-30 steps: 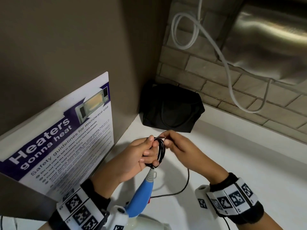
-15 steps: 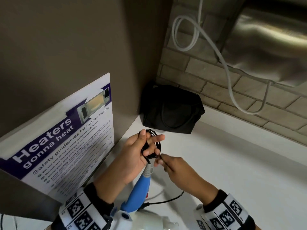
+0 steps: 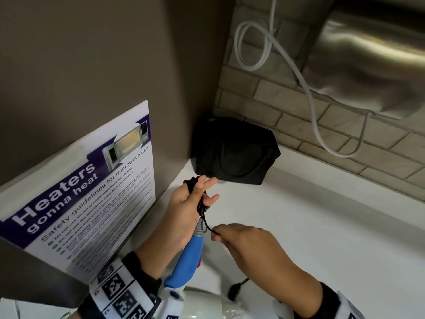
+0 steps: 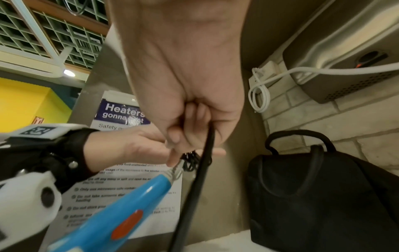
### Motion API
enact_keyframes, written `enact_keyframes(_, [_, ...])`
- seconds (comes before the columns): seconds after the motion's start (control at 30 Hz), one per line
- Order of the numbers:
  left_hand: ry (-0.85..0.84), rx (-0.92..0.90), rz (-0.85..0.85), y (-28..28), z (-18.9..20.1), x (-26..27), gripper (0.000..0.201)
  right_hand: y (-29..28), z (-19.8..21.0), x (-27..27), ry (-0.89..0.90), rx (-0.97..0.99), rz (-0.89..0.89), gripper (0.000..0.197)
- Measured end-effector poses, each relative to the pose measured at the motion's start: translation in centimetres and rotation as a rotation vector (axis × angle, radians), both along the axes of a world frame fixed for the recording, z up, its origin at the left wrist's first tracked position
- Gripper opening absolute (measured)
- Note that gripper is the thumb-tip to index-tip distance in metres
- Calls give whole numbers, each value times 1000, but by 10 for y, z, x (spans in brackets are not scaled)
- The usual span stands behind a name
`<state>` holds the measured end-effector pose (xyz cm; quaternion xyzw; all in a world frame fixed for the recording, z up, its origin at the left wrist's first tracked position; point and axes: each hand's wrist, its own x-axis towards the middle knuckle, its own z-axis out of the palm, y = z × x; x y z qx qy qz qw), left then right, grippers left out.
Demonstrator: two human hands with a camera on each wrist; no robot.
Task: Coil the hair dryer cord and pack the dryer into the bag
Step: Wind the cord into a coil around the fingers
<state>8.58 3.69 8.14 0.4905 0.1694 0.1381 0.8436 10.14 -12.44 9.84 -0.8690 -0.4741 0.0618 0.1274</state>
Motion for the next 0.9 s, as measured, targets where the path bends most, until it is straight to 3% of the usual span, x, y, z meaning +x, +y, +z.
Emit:
enact_keyframes(0.13, [106, 168, -106, -5, -1, -1, 29, 11, 23, 10, -200, 27, -72, 20])
enact_keyframes(0.27, [164, 314, -163, 1, -2, -2, 30, 22, 37, 16, -260, 63, -41, 11])
enact_keyframes(0.4, [140, 281, -262, 3, 7, -7, 26, 31, 37, 23, -294, 102, -62, 3])
enact_keyframes(0.57, [17, 75, -396, 5, 23, -23, 36, 36, 31, 49, -47, 196, -128, 15])
enact_keyframes(0.67, [39, 52, -436, 9, 23, -25, 41, 35, 21, 58, 99, 218, -119, 18])
enact_keyframes(0.77, [66, -3, -468, 15, 25, -27, 42, 33, 12, 62, 122, 196, -154, 19])
enact_keyframes(0.9, [57, -79, -563, 19, 30, -30, 45, 31, 12, 67, 265, 300, -187, 30])
